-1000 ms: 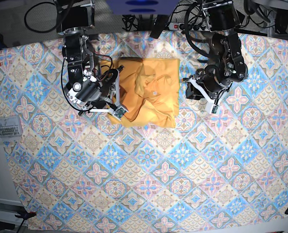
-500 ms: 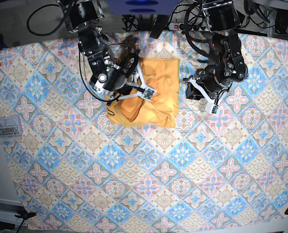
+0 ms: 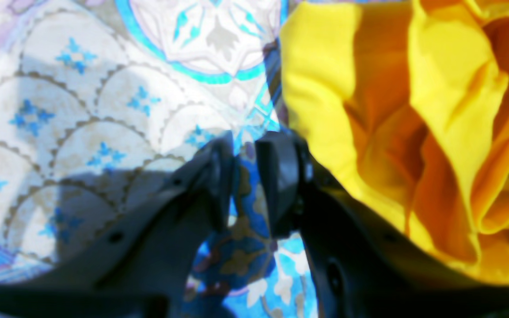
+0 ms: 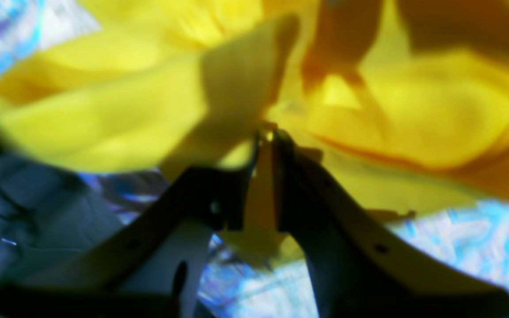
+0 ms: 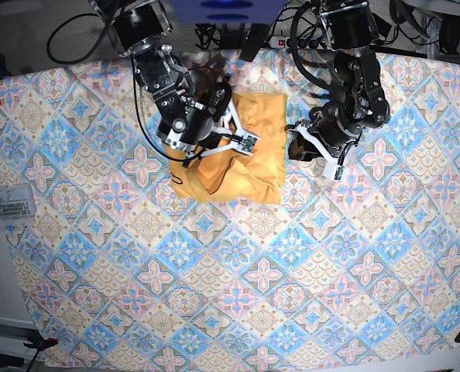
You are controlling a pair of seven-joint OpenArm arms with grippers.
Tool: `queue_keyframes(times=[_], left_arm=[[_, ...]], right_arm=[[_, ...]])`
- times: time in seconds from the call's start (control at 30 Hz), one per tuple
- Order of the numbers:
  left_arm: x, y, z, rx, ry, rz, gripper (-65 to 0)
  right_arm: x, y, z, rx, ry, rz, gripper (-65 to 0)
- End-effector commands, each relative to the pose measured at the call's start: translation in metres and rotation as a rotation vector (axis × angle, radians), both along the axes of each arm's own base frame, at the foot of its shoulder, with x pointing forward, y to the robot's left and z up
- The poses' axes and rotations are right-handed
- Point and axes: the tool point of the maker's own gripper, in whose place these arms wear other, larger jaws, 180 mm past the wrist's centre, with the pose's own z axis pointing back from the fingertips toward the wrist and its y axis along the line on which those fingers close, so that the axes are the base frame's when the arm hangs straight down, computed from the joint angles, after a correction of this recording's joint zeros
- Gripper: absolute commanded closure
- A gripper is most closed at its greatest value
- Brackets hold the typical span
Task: Fold the T-shirt properly
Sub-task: 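Pinch and smooth the bundle's loose fabric with the right gripper, then grasp the bundle's edge with the right gripper and lift it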
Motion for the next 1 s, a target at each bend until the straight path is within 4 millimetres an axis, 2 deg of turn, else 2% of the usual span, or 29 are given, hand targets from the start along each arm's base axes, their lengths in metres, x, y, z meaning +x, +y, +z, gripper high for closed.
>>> queue_keyframes(times=[0.0,0.1,0.2,0.33,0.43,0.57,0.73,0.87,0.97], left_arm=[[0.009,0.004,0.008,0.02,-0.027,0.0,-13.6],[0.019,0.011,0.028,0.053,-0.089,-0.003,-13.6],[0.024,0.013,0.036,0.064,-0.115,-0.004,-13.6],[0.025,0.014,0.037,0.066,-0.118,-0.004,-13.6],[0.024,0.014,0.036,0.067,-0.115,-0.005,-13.6],[0.024,0.015,0.037,0.069,-0.12,-0.003,-13.6],[0.024,0.016,0.036,0.071,-0.119,-0.003,-13.6],[0.023,0.016,0.035,0.072,-0.115,-0.003,-13.6],[0.023,0.017,0.035,0.073,-0.112,-0.001,-13.6]], right_arm=[[0.01,-0.014,0.008,-0.025,-0.041,-0.039,-9.7],[0.023,-0.036,0.016,-0.029,-0.083,-0.129,-9.7],[0.035,-0.049,0.019,-0.005,-0.111,-0.19,-9.7],[0.06,-0.057,0.032,0.038,-0.182,-0.238,-9.7],[0.077,-0.05,0.043,0.082,-0.233,-0.233,-9.7],[0.089,-0.018,0.055,0.2,-0.237,-0.228,-9.7],[0.093,0.035,0.072,0.333,-0.223,-0.162,-9.7],[0.089,0.066,0.06,0.342,-0.173,-0.075,-9.7],[0.077,0.089,0.037,0.385,-0.108,-0.03,-9.7]])
